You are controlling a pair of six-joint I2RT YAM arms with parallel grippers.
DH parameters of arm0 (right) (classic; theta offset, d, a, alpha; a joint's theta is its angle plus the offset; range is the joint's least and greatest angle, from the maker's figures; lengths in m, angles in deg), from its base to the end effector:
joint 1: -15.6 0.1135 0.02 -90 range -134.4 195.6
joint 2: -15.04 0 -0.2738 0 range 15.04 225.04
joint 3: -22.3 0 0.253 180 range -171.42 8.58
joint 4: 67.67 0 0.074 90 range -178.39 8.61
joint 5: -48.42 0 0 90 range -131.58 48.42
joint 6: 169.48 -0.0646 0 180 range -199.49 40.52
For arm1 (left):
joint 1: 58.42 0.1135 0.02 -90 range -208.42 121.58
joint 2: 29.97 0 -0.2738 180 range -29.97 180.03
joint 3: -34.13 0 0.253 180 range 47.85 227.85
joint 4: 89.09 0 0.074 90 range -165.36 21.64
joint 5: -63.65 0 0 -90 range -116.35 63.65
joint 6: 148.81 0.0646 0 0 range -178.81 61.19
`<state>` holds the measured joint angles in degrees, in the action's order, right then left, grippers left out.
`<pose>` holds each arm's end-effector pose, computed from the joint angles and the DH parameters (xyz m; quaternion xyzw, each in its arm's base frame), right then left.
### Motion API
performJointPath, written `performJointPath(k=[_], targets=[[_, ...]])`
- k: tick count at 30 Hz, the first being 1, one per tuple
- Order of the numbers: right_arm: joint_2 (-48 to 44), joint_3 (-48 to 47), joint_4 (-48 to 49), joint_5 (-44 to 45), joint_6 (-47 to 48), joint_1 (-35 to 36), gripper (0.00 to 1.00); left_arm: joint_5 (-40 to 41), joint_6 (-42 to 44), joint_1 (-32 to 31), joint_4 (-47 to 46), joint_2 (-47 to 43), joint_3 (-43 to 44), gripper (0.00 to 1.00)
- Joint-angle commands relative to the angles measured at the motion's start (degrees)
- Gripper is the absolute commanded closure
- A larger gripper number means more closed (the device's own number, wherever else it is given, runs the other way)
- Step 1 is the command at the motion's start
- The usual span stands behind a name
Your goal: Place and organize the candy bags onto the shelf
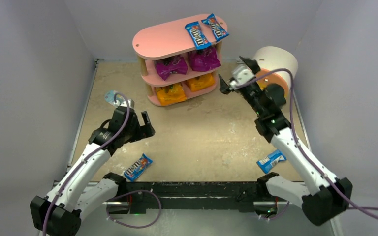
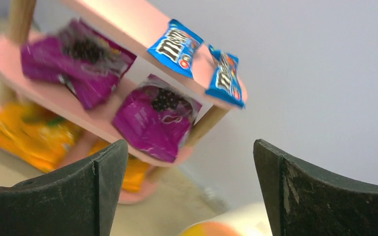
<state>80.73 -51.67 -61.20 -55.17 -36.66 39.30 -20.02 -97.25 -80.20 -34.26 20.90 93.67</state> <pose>0.2594 0.1304 0.4343 -0.4108 0.4555 -0.0594 0.7875 0.1819 -0.0650 0.2643 -0.1546 0.9135 -0.1427 0.3481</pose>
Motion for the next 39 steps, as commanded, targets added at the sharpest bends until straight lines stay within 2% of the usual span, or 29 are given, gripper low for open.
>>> performJointPath(k=[1,4,7,11,14,19,25,29,33,35,39], targets=[[-10.1,11.7,16.3,16.7,-48.8,0.2,0.02,-9.8,-0.8,0.2,3.2,0.2,-4.3,0.05],[-14.5,20.9,12.1,19.2,-64.5,0.1,0.02,-15.2,-0.5,0.2,3.7,1.9,-6.2,0.13],[-16.7,30.4,12.1,20.8,-74.1,0.1,0.02,-11.6,-0.1,0.2,8.2,3.8,-5.3,0.16],[-17.7,33.3,1.2,22.5,-80.9,0.2,0.02,-8.5,-1.6,-0.8,13.4,6.6,-5.0,0.23],[-18.8,34.0,-0.4,25.6,-81.2,0.1,0.02,-4.7,-5.4,-4.9,16.4,8.9,-5.1,0.29],[-20.7,35.6,-0.2,26.0,-79.7,0.1,0.02,0.9,-12.8,-13.5,15.8,13.5,-4.5,0.32],[-21.3,36.1,0.4,24.5,-77.5,0.1,0.02,3.8,-14.1,-13.8,10.8,16.4,-6.5,0.4],[-21.5,37.0,2.2,23.9,-76.7,0.1,0.02,7.4,-14.6,-13.9,9.3,16.8,-7.0,0.42],[-21.2,37.3,2.8,23.7,-76.6,0.1,0.02,7.2,-12.8,-13.8,4.4,18.2,-7.9,0.44],[-21.0,37.3,2.7,23.3,-76.3,0.1,0.02,7.3,-12.3,-13.9,3.6,19.8,-8.3,0.47],[-21.1,37.2,2.3,23.8,-76.1,0.1,0.02,5.6,-11.0,-13.8,2.2,22.3,-9.6,0.62]])
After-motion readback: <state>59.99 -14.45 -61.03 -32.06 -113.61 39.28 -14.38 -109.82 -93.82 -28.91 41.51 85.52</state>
